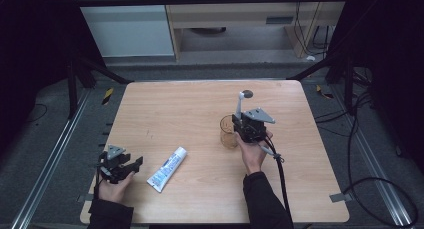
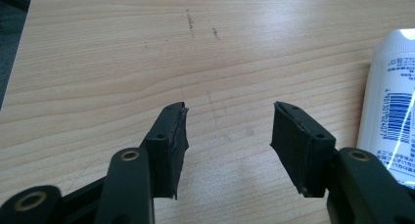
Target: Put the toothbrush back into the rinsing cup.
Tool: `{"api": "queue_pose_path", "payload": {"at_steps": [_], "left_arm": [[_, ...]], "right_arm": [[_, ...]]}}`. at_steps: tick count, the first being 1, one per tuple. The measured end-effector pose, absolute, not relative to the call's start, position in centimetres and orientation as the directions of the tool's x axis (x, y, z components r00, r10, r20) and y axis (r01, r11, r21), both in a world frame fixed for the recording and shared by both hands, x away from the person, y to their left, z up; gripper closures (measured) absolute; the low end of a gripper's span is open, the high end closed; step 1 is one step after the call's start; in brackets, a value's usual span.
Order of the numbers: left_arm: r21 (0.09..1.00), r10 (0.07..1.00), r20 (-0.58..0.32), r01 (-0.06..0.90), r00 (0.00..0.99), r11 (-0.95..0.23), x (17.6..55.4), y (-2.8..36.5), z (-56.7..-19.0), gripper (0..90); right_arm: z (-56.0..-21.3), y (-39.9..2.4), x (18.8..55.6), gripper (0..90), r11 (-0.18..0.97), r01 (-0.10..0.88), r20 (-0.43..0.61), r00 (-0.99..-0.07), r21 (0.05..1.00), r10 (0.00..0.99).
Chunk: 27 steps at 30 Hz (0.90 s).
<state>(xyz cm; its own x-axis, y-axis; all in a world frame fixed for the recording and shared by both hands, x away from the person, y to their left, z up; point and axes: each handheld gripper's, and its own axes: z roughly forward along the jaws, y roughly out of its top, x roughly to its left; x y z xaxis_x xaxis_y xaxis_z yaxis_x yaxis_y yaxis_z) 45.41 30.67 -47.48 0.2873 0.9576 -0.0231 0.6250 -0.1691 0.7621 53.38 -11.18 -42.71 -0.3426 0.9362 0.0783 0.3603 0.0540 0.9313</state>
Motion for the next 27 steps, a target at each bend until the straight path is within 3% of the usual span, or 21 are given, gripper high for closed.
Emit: {"api": "queue_pose_path", "payload": {"at_steps": [27], "left_arm": [[0.761,0.957,-0.022,0.625,0.289,-0.172,45.38,30.62,-47.45,45.9]], "right_arm": [[-42.64,-11.43,52.54,61.3,0.079,0.364,0.061,-0.359,0.928,0.931]]}}
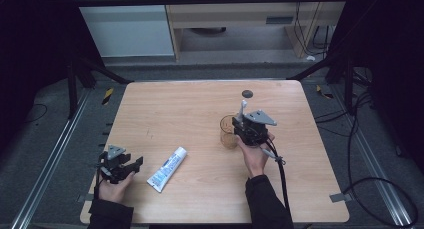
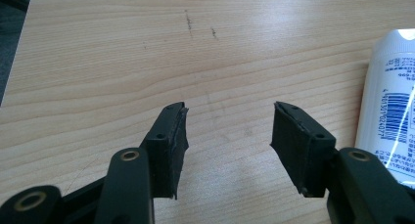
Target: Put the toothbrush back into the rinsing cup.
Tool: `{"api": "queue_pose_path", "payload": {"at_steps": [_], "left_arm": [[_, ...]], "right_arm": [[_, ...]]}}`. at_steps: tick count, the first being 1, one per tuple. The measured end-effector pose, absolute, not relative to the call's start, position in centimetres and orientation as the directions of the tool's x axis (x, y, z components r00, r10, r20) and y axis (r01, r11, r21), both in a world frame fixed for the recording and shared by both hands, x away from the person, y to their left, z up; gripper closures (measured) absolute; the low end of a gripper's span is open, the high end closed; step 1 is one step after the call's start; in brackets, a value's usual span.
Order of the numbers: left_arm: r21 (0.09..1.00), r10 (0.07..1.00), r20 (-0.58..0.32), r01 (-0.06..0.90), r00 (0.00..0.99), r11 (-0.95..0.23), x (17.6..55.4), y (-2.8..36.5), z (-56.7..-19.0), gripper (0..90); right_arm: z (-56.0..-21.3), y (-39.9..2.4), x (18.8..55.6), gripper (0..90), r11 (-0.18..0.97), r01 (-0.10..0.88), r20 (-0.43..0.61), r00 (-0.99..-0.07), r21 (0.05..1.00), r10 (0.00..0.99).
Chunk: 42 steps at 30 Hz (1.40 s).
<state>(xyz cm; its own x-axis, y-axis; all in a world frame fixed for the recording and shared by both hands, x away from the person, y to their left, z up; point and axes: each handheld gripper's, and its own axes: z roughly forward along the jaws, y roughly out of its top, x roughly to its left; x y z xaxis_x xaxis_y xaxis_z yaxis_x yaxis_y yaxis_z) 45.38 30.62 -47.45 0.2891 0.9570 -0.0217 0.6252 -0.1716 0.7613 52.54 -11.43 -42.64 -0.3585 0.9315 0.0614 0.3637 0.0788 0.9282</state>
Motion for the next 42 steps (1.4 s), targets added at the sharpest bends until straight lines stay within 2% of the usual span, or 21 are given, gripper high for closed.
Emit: {"api": "queue_pose_path", "payload": {"at_steps": [16,19,24,32,42], "left_arm": [[0.764,0.958,-0.026,0.623,0.286,-0.166,45.4,30.6,-47.5,45.9],[0.765,0.957,-0.025,0.622,0.288,-0.167,45.3,30.6,-47.4,45.8],[0.767,0.957,-0.029,0.620,0.288,-0.164,45.3,30.7,-47.3,45.6],[0.780,0.954,-0.043,0.607,0.297,-0.154,45.1,30.5,-46.9,45.4],[0.783,0.944,-0.050,0.599,0.326,-0.166,44.8,30.1,-46.5,50.5]], "right_arm": [[-42.4,-11.4,52.2,54.8,0.079,0.346,0.057,-0.366,0.935,0.929],[-42.3,-11.4,52.1,50.3,0.075,0.344,0.061,-0.369,0.936,0.927],[-42.0,-11.4,51.5,36.6,0.073,0.353,0.077,-0.391,0.933,0.917],[-41.5,-13.5,49.8,26.2,0.063,0.370,0.097,-0.396,0.927,0.913],[-41.7,-17.3,47.6,25.3,0.106,0.407,0.059,-0.372,0.907,0.926]]}}
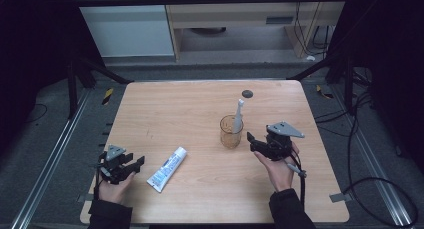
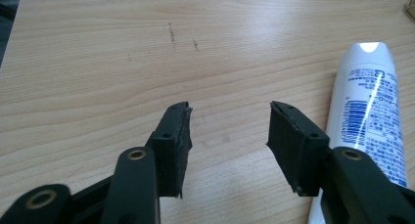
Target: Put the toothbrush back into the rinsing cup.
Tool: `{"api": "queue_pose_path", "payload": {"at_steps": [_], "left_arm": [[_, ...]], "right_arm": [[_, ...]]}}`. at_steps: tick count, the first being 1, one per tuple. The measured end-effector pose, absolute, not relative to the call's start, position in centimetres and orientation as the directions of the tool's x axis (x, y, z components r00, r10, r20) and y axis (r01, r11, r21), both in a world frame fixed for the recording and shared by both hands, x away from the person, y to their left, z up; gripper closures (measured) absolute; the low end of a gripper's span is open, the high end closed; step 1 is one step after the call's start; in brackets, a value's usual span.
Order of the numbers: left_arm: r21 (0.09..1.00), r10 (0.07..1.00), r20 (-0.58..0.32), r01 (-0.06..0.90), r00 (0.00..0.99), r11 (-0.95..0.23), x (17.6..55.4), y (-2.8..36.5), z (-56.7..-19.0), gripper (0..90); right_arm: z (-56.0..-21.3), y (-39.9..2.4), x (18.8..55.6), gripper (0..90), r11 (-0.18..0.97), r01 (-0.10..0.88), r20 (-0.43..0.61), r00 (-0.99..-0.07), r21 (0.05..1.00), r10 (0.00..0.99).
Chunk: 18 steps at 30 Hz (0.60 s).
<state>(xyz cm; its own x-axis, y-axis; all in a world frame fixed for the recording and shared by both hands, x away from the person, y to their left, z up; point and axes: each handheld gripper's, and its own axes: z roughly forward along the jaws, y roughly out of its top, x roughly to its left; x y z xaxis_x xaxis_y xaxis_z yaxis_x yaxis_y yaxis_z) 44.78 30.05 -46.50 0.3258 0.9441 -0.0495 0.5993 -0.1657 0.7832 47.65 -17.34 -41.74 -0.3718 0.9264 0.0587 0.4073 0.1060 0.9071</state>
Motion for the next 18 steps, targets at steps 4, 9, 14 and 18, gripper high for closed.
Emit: {"api": "queue_pose_path", "payload": {"at_steps": [4,9,14,18], "left_arm": [[0.783,0.938,-0.049,0.597,0.342,-0.177,44.7,29.9,-46.3,54.3],[0.784,0.931,-0.043,0.590,0.362,-0.193,44.5,29.6,-46.1,59.5],[0.780,0.917,-0.029,0.583,0.398,-0.228,44.3,29.1,-45.8,63.9],[0.773,0.908,-0.030,0.586,0.418,-0.245,44.3,29.1,-45.4,66.3]], "right_arm": [[-41.8,-18.9,46.8,25.3,0.101,0.410,0.074,-0.388,0.906,0.919],[-42.2,-20.1,46.1,25.5,0.115,0.435,0.076,-0.398,0.893,0.914],[-43.3,-21.9,45.7,26.0,0.127,0.471,0.071,-0.381,0.873,0.922],[-44.0,-22.3,45.6,26.1,0.145,0.497,0.066,-0.383,0.855,0.922]]}}
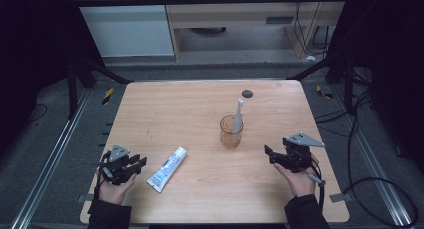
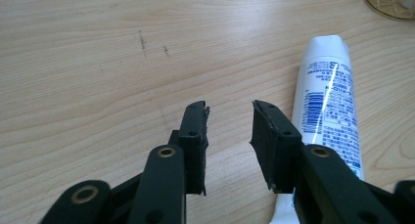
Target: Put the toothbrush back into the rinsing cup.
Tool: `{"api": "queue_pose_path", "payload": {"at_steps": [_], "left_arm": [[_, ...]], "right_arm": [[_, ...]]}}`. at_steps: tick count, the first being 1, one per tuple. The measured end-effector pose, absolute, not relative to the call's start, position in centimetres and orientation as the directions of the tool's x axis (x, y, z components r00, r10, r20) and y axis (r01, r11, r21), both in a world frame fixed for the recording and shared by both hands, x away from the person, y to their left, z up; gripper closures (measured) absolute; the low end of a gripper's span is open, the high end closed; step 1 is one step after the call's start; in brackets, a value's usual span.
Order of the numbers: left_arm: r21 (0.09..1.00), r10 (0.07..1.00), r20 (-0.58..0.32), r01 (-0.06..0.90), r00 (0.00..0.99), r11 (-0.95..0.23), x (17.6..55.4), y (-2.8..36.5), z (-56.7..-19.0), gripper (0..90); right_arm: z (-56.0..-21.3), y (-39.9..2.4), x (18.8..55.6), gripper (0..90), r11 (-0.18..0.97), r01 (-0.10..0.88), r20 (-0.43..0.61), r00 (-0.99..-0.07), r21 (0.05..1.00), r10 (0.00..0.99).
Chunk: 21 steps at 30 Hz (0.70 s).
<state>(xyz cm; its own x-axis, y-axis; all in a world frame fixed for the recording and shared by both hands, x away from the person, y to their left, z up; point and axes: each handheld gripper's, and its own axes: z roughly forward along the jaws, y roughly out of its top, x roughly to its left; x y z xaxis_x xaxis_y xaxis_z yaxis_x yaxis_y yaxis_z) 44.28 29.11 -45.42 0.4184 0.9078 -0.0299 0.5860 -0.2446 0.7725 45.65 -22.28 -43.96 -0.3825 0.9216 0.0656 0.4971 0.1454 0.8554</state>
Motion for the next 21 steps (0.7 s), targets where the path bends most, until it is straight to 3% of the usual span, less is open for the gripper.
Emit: {"api": "queue_pose_path", "payload": {"at_steps": [10,21], "left_arm": [[0.717,0.866,-0.048,0.621,0.498,-0.317,44.3,28.6,-45.3,78.4],[0.651,0.831,0.010,0.628,0.556,-0.428,44.4,27.2,-46.2,84.6]], "right_arm": [[-44.8,-23.2,45.6,27.5,0.177,0.534,0.044,-0.375,0.827,0.926],[-45.3,-23.7,45.8,29.2,0.181,0.560,0.043,-0.364,0.808,0.931]]}}
